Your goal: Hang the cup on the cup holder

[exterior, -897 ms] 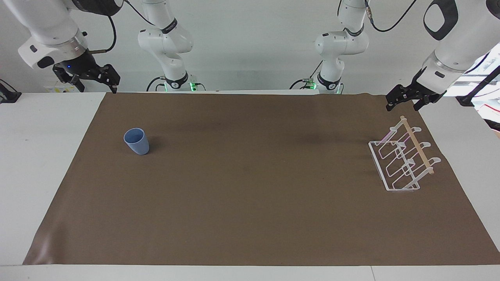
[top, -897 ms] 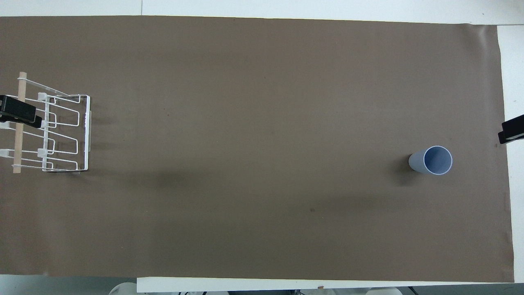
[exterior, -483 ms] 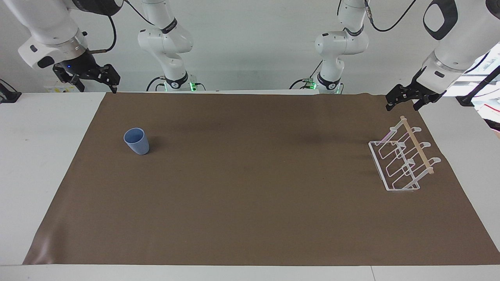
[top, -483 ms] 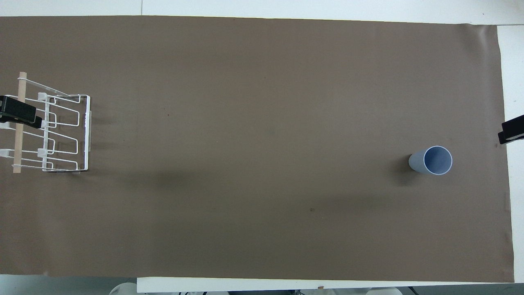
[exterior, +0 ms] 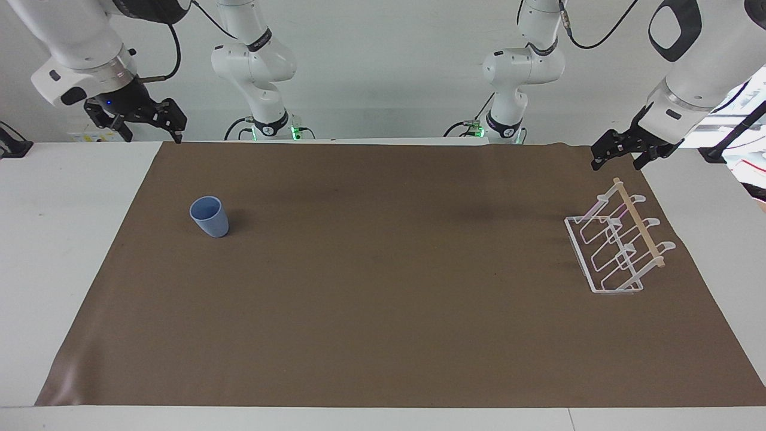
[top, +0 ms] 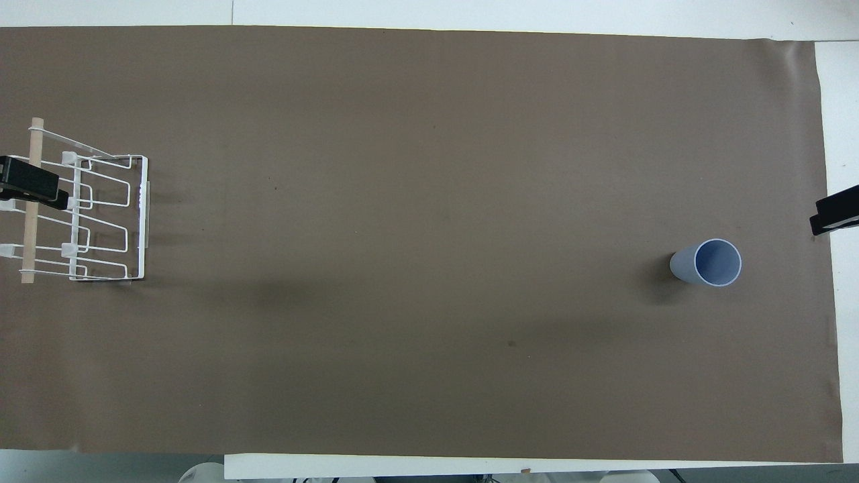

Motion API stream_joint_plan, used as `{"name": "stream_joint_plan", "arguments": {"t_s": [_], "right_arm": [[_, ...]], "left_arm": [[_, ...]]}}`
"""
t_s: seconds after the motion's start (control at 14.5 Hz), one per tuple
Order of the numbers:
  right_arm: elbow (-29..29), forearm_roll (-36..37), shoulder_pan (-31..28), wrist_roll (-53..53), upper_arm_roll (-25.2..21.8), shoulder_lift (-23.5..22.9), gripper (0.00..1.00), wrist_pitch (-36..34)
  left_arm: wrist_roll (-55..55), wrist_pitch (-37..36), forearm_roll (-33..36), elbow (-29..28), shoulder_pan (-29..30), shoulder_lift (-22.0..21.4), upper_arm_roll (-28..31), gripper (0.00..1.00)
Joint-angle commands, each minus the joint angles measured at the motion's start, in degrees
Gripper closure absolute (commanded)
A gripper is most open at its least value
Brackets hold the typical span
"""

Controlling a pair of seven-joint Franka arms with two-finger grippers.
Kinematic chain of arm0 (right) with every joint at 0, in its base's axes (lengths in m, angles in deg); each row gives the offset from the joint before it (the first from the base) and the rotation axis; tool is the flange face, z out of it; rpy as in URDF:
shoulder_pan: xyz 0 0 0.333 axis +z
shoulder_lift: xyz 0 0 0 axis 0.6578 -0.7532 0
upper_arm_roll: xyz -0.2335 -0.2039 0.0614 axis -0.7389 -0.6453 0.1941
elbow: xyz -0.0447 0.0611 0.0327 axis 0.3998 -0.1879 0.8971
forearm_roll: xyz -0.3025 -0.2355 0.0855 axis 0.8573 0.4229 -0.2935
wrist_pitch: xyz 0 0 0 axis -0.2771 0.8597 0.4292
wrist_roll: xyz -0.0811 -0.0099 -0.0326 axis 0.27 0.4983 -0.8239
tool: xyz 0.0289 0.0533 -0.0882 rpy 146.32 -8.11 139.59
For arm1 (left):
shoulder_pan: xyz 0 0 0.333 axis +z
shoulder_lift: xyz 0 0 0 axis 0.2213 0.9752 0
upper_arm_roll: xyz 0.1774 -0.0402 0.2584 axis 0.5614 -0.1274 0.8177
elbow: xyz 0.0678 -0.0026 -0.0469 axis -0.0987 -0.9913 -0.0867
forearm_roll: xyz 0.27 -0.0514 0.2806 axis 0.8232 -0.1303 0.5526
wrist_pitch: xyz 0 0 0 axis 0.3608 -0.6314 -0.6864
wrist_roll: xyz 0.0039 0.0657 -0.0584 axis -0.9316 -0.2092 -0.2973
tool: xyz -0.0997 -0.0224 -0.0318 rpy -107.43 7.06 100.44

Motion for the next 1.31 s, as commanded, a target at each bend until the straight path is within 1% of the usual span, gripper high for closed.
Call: {"name": "stream_joint_plan", "arguments": {"t_s": [0.0, 0.21, 0.34, 0.41, 0.48, 0.62, 0.83, 1.03, 1.24], "right_arm": [[-10.38, -1.74, -1.07, -1.55, -0.17, 4.10, 0.00, 8.89], [-21.64, -1.92, -3.96, -5.05, -0.26, 5.78, 0.00, 19.25], [-26.22, -1.83, -4.59, -7.17, -0.35, 4.91, 0.00, 24.45], [-29.02, -1.92, -5.63, -10.92, -0.35, 4.12, 0.00, 27.08], [-31.49, -1.92, -6.34, -13.14, -0.35, 3.94, 0.00, 29.02], [-35.62, -1.92, -6.52, -13.95, -0.35, 4.02, 0.00, 32.02], [-38.54, -2.00, -7.49, -14.12, -0.26, 2.18, 0.00, 37.29], [-39.33, -2.00, -7.40, -16.49, -0.26, 0.25, 0.01, 39.31], [-41.08, -2.00, -7.93, -18.51, -0.35, 0.07, 0.06, 41.07]], "left_arm": [[-0.50, -0.55, -0.06, -1.08, 0.19, -1.21, 0.04, 0.00], [-0.50, -0.55, -0.06, -1.08, 0.19, -1.21, 0.04, 0.00], [-0.50, -0.55, -0.06, -1.08, 0.19, -1.21, 0.04, 0.00], [-0.50, -0.55, -0.06, -1.08, 0.19, -1.21, 0.04, 0.00], [-0.50, -0.55, -0.06, -1.08, 0.19, -1.21, 0.04, 0.00], [-0.50, -0.55, -0.06, -1.08, 0.19, -1.21, 0.04, 0.00], [-0.50, -0.55, 0.03, -1.08, 0.19, -1.21, 0.04, 0.00], [-0.50, -0.55, -0.06, -1.08, 0.19, -1.21, 0.04, 0.00], [-0.50, -0.55, -0.06, -1.08, 0.19, -1.21, 0.04, 0.00]]}}
